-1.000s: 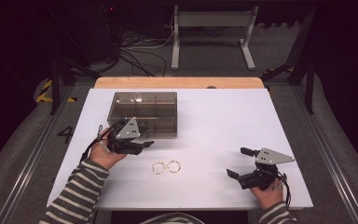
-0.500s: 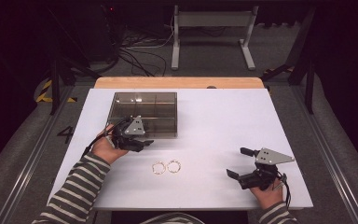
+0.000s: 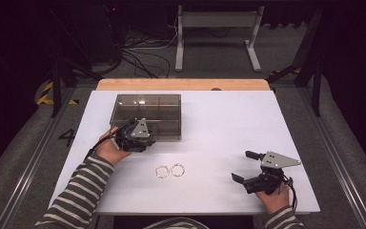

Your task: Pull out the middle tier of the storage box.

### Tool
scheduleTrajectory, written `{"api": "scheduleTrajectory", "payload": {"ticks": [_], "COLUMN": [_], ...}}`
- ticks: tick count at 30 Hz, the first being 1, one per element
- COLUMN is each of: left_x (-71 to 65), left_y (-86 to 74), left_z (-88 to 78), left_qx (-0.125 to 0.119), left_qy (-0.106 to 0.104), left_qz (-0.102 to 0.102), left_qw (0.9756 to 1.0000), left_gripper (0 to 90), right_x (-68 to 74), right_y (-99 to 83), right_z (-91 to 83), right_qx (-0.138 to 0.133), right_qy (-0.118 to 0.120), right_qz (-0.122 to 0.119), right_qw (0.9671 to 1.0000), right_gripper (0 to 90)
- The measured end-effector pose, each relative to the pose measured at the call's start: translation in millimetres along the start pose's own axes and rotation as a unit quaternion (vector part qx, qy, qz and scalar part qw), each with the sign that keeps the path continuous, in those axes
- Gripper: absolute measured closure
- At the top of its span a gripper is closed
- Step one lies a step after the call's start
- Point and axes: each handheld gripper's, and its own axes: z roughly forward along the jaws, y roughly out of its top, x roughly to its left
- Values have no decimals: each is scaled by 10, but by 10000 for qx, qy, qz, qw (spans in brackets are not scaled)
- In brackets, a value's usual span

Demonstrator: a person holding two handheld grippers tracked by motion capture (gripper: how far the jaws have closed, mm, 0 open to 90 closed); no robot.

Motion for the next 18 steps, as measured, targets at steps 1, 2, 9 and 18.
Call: {"api": "scheduleTrajectory", "payload": {"ticks": [1,2,9,18], "left_x": [2,-3,-41,-121], "left_y": [0,1,17,38], "left_z": [0,-2,-46,-138], "left_qx": [2,19,61,117], "left_qy": [-6,16,-52,-205], "left_qz": [7,52,77,85], "left_qw": [10000,10000,9999,9997], "left_gripper": [632,635,652,656], "right_x": [0,0,-1,-2], "right_y": [0,0,0,-1], "right_z": [0,-1,-2,-2], "right_qx": [-2,-4,-4,-8], "right_qy": [2,4,6,2], "right_qz": [0,2,13,20], "right_qw": [10000,10000,10000,10000], "right_gripper": [15,15,15,15]}}
